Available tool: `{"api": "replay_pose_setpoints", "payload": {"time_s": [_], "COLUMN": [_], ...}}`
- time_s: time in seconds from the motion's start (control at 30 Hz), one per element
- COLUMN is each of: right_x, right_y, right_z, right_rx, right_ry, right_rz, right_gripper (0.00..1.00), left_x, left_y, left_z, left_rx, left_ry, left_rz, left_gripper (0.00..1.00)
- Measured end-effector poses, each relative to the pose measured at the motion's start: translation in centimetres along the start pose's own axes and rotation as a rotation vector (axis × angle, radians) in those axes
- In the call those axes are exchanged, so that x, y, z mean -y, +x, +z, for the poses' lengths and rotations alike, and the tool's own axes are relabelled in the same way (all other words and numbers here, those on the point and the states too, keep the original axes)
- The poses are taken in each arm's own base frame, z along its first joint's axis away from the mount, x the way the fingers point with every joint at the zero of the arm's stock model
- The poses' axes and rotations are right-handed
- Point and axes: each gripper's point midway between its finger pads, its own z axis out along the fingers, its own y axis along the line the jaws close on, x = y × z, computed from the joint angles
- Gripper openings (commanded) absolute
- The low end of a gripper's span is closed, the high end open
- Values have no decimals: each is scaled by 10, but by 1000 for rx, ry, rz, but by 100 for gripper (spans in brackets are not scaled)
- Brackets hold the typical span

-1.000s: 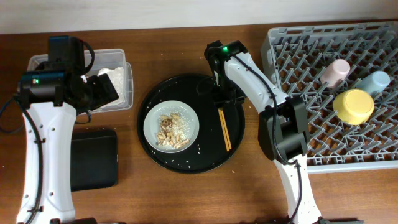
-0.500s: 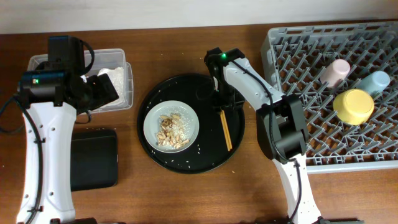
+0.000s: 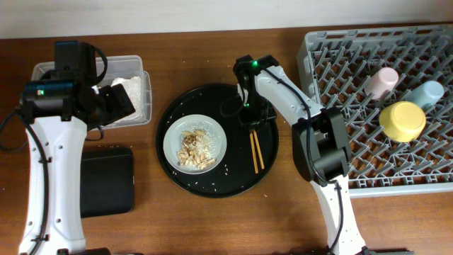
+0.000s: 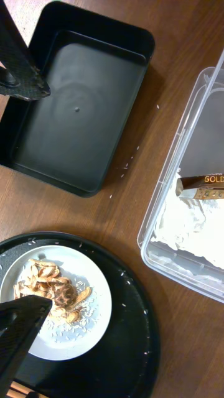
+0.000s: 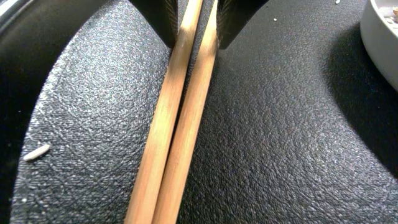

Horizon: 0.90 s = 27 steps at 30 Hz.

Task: Sort waste into correct bins and load items into the dishwasher rack
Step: 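Reach the right gripper down and grasp the wooden chopsticks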

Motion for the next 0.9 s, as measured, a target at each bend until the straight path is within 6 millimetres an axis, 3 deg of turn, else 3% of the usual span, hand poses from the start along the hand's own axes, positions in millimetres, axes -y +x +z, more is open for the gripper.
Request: {"api": "replay_pose_setpoints", "payload": {"time_s": [0.2,0.27,0.37,0.4,0.47,0.6,0.8,0.9], "right_x": [0,0,2,5,17,21,9,10], "right_y": [-8,-9,2,10,10,-2,-12,-12], "right_z": [0,0,-1,-4,-21,-28,-10,-2], "right_rx": [31,36,-10,-45,-48,0,33,37], "right_ry": [3,4,-7,-5,-15,-58,-84,-81], "right_rz": [-7,-20,-31,-22,6,11,-21,-23], "right_gripper": [21,13,13,17,36,42,42,32], "left_x": [0,0,0,0,0,0,0,0], "left_y": [0,0,0,0,0,0,0,0], "left_z": [0,0,0,0,0,0,0,0], "left_rx": [0,0,0,0,0,0,0,0], "left_ry": [0,0,0,0,0,0,0,0], "left_rz": [0,0,0,0,0,0,0,0], "left_gripper": [99,99,99,99,99,99,99,99]}}
